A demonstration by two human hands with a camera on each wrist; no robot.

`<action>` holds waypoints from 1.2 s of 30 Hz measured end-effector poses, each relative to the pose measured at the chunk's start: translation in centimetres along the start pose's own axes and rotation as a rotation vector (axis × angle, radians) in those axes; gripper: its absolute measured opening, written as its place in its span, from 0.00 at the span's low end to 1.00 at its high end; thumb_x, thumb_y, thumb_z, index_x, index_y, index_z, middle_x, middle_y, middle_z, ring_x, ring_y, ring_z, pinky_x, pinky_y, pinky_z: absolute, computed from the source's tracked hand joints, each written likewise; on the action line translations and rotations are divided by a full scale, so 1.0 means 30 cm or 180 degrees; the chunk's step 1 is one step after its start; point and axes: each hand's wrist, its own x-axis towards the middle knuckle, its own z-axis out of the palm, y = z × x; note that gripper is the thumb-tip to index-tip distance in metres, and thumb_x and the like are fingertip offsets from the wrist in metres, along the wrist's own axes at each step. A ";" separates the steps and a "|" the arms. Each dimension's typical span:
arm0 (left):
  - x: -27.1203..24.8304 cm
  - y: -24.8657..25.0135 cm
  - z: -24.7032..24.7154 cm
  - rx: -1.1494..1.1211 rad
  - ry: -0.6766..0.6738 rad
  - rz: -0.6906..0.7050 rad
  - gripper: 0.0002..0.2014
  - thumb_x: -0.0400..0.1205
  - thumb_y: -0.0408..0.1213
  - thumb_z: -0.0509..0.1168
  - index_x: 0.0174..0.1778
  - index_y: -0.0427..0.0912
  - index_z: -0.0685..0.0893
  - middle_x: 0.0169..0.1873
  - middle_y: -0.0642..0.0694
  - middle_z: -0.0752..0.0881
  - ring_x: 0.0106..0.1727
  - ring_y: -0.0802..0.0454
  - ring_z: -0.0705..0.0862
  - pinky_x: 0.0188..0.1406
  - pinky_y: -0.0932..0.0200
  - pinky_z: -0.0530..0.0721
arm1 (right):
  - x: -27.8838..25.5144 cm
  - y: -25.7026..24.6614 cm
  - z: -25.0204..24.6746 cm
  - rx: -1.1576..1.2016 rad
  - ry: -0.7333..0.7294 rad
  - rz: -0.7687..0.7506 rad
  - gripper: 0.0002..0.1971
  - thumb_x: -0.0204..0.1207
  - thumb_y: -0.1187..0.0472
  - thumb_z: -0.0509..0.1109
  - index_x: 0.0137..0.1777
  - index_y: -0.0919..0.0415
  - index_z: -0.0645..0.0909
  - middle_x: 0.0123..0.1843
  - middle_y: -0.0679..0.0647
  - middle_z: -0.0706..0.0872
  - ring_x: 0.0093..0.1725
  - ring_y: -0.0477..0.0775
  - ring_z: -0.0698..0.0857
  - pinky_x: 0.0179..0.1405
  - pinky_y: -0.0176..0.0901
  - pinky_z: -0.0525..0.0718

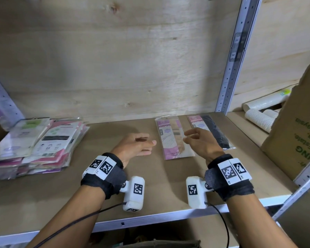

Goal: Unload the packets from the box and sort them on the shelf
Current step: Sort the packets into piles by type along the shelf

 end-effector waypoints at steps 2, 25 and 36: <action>-0.029 0.007 -0.066 0.0019 0.0121 0.0078 0.28 0.76 0.35 0.78 0.72 0.35 0.80 0.60 0.38 0.87 0.55 0.44 0.92 0.56 0.54 0.90 | -0.021 -0.029 0.025 0.0126 -0.0041 -0.0176 0.08 0.78 0.61 0.72 0.56 0.56 0.84 0.50 0.51 0.87 0.51 0.51 0.86 0.52 0.46 0.84; -0.354 -0.002 -0.837 -0.0008 0.2063 0.0225 0.07 0.79 0.30 0.74 0.52 0.41 0.91 0.43 0.41 0.93 0.42 0.45 0.92 0.43 0.57 0.91 | -0.065 -0.591 0.967 0.0438 -0.1803 -0.0057 0.12 0.79 0.55 0.72 0.41 0.62 0.77 0.35 0.58 0.83 0.27 0.55 0.81 0.28 0.41 0.80; -0.372 -0.014 -0.887 -0.0169 0.2129 0.0123 0.06 0.78 0.29 0.73 0.50 0.38 0.90 0.35 0.39 0.91 0.36 0.44 0.85 0.42 0.49 0.84 | -0.019 -0.548 1.101 -0.0255 -0.1656 -0.0264 0.34 0.63 0.53 0.86 0.67 0.65 0.78 0.61 0.60 0.87 0.55 0.60 0.88 0.50 0.53 0.89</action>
